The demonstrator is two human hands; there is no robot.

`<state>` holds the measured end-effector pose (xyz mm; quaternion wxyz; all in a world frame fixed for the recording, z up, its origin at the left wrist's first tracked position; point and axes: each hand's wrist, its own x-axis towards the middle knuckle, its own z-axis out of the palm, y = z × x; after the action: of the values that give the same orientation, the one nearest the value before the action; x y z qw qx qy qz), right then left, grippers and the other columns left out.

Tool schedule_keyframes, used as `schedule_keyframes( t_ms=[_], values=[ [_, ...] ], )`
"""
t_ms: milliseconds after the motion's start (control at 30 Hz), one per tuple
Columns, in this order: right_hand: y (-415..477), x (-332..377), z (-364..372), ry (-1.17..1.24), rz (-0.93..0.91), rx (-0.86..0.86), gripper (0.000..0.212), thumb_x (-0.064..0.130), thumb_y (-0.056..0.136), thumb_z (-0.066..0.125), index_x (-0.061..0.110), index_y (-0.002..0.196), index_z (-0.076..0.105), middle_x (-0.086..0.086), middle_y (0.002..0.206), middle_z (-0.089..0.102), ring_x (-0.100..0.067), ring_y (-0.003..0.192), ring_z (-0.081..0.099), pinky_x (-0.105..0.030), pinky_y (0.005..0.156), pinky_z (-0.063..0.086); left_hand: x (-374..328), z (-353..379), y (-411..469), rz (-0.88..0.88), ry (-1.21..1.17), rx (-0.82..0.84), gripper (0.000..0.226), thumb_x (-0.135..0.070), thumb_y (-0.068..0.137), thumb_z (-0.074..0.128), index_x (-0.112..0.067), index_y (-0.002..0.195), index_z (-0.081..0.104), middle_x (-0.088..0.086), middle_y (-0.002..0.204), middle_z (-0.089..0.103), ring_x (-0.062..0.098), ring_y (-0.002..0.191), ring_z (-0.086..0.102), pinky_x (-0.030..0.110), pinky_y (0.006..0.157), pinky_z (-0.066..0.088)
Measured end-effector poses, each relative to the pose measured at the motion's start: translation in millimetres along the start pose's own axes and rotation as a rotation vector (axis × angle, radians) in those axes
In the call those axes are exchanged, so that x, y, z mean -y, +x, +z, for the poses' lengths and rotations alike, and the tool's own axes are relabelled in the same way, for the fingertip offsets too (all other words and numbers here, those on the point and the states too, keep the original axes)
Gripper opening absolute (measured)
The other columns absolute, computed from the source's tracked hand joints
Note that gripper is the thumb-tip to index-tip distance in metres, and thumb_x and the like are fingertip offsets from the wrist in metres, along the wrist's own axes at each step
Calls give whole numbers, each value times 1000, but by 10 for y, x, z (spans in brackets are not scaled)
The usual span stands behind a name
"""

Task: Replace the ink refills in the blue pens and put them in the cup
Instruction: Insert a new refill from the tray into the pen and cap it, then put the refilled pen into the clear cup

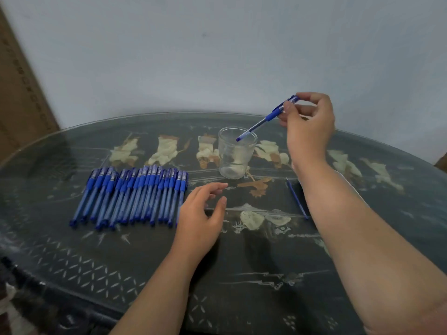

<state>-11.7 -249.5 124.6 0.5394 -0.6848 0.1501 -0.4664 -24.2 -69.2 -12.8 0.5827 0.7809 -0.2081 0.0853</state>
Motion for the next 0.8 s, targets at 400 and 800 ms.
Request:
schedule_keyframes(
  t_ms=[400,800],
  values=[
    [50,-464,287,-235,123,173,15,16,90,69,24,96,57,3,75,67,-13,71,66,-24,68,52,31,4,14,-37,-9,9,28,-22,92,63,-40,114,62,-21,107,60,-1,104,56,36,88,54],
    [66,-532,348,-377,160,284,25,17,92,68,21,114,57,8,79,59,-3,70,56,-23,66,50,43,-1,17,-18,22,19,29,-22,92,63,-40,115,62,-21,107,60,-2,104,56,33,87,54]
  ],
)
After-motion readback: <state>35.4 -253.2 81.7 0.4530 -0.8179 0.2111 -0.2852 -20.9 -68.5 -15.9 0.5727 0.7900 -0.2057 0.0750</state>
